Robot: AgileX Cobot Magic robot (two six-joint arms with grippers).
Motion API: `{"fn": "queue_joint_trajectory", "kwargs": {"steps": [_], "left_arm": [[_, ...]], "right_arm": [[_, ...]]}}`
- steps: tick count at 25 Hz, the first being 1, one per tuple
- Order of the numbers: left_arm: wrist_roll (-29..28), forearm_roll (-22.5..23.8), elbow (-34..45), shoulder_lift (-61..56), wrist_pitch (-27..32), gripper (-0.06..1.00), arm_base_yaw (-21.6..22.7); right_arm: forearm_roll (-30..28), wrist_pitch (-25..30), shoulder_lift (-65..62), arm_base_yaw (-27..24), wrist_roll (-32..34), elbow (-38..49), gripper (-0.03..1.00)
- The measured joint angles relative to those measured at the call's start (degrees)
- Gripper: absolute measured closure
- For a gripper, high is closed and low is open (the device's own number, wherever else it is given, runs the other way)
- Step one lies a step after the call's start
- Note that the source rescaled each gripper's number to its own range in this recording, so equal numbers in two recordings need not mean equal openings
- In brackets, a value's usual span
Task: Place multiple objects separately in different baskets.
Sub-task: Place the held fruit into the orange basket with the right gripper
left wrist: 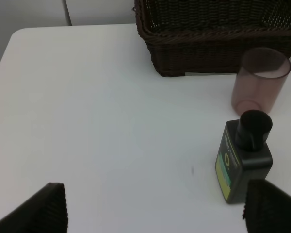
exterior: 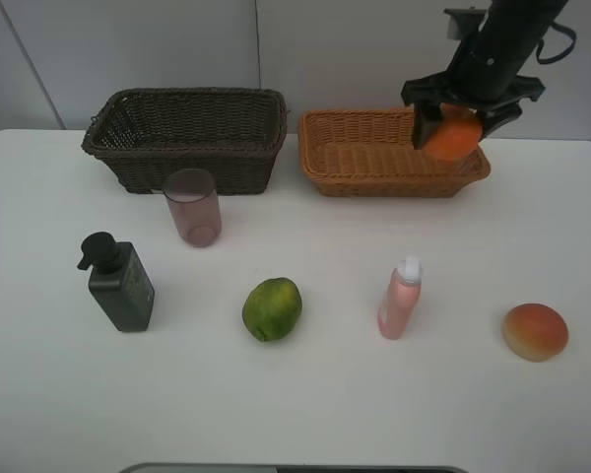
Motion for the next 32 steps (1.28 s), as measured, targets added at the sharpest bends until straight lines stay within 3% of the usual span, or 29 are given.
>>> {"fn": "queue_joint_trajectory", "kwargs": {"steps": [5,11,22,28,29,32], "left_arm": [[0.0,0.0,0.0,0.0,0.0,0.00,0.0],[0.0,0.0,0.0,0.0,0.0,0.00,0.0],[0.0,0.0,0.0,0.0,0.0,0.00,0.0],[0.0,0.0,0.0,0.0,0.0,0.00,0.0],[0.0,0.0,0.0,0.0,0.0,0.00,0.0],[0.0,0.0,0.0,0.0,0.0,0.00,0.0]], "right_arm": [[-1.5,-0.1,6.9,0.4,0.0,-9.5,0.36],[-1.9,-4.1,13.7,0.4,0.0,-14.5,0.36],[-2.3,-12.4,20.1,0.4,0.0,-15.0,0.36],[-2.3,-14.0,21.7,0.4,0.0,-15.0,0.36],[-2.3,-14.1,21.8,0.4,0.0,-15.0,0.32],[-2.3,-14.8,21.8,0.4,0.0,-15.1,0.08]]}}
